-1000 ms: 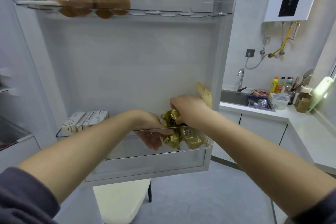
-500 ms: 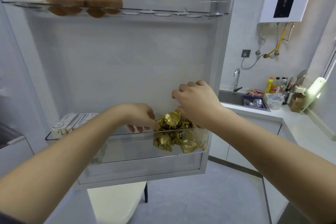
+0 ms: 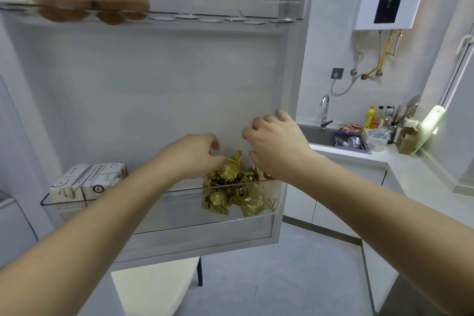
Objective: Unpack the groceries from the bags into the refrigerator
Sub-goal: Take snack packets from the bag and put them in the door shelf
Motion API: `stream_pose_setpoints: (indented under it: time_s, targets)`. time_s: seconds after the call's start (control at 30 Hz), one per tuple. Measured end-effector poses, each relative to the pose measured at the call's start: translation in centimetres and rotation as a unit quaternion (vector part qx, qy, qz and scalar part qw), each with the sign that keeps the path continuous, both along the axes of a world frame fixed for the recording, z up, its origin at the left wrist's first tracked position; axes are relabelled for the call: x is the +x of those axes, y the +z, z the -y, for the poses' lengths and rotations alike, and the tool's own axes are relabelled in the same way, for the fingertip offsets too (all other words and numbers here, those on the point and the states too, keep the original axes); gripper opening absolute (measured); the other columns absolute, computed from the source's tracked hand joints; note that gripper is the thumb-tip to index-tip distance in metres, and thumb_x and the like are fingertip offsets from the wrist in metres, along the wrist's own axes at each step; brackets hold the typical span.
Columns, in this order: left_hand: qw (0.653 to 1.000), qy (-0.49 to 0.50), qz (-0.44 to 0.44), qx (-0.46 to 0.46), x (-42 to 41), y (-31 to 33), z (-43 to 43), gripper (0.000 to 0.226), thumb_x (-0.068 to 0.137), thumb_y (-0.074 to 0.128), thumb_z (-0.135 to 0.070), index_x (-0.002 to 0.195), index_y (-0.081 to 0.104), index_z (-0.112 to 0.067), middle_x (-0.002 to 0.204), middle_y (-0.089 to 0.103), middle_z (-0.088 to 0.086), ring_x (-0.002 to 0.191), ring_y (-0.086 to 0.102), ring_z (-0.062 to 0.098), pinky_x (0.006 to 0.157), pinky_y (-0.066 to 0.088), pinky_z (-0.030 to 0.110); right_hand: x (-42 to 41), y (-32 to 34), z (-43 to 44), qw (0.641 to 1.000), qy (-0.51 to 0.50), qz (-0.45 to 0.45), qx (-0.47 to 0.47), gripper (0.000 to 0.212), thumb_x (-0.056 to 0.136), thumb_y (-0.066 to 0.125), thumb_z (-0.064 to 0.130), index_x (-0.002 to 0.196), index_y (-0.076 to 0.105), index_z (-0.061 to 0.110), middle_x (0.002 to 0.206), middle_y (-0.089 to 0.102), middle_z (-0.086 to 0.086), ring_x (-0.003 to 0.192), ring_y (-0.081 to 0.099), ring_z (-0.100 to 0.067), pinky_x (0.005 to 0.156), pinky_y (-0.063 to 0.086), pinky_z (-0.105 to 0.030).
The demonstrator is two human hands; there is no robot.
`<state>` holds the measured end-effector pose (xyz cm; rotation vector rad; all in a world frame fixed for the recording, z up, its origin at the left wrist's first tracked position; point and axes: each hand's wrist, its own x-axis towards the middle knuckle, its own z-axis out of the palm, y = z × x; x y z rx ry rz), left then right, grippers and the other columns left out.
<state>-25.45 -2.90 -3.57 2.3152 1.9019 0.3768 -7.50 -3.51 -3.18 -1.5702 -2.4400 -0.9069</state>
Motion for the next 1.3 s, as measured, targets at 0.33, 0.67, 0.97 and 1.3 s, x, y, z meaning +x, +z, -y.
stream_pose_setpoints:
  time_s: [0.33,0.67,0.97,1.3]
  targets:
    - [0.977,0.047,0.025,0.205,6.2,0.9,4.9,0.058,0.093,0.048,-0.048,0.143,0.036,-0.022,0.144,0.04,0.004,0.133,0.035,0.024,0.1,0.036,0.042,7.7,0.3,4.4,0.994,-0.003,-0.096,0.055,0.061,0.095,0.027,0.061,0.139,0.05,0.026,0.145,0.048,-0.009,0.139,0.038,-0.031,0.115,0.017,-0.059]
    - [0.951,-0.091,0.046,0.293,24.2,-2.1,10.1,0.064,0.092,0.049,-0.044,0.149,0.027,-0.023,0.158,0.021,0.005,0.149,0.009,0.024,0.118,0.003,0.055,24.7,-3.7,12.5,0.977,-0.148,-0.144,0.055,0.062,0.092,0.03,0.057,0.14,0.051,0.024,0.149,0.045,-0.013,0.142,0.034,-0.035,0.113,0.019,-0.065]
    - [0.953,-0.22,0.034,0.205,42.1,-7.9,15.6,0.067,0.096,0.042,-0.048,0.153,0.016,-0.025,0.162,0.009,0.004,0.15,-0.001,0.023,0.119,0.0,0.055,40.8,-8.6,23.7,0.935,-0.32,-0.15,0.012,0.064,0.098,0.029,0.059,0.155,0.016,0.032,0.164,0.007,-0.006,0.151,0.0,-0.03,0.116,-0.007,-0.059]
    - [0.9,-0.419,0.043,0.117,59.5,-16.8,21.2,0.071,0.098,0.033,-0.053,0.155,0.0,-0.029,0.163,-0.007,0.005,0.149,-0.013,0.026,0.119,0.0,0.056,53.2,-16.3,35.2,0.836,-0.508,-0.206,-0.009,0.068,0.096,0.023,0.057,0.156,0.004,0.033,0.164,0.003,-0.009,0.151,-0.002,-0.034,0.116,0.0,-0.062]
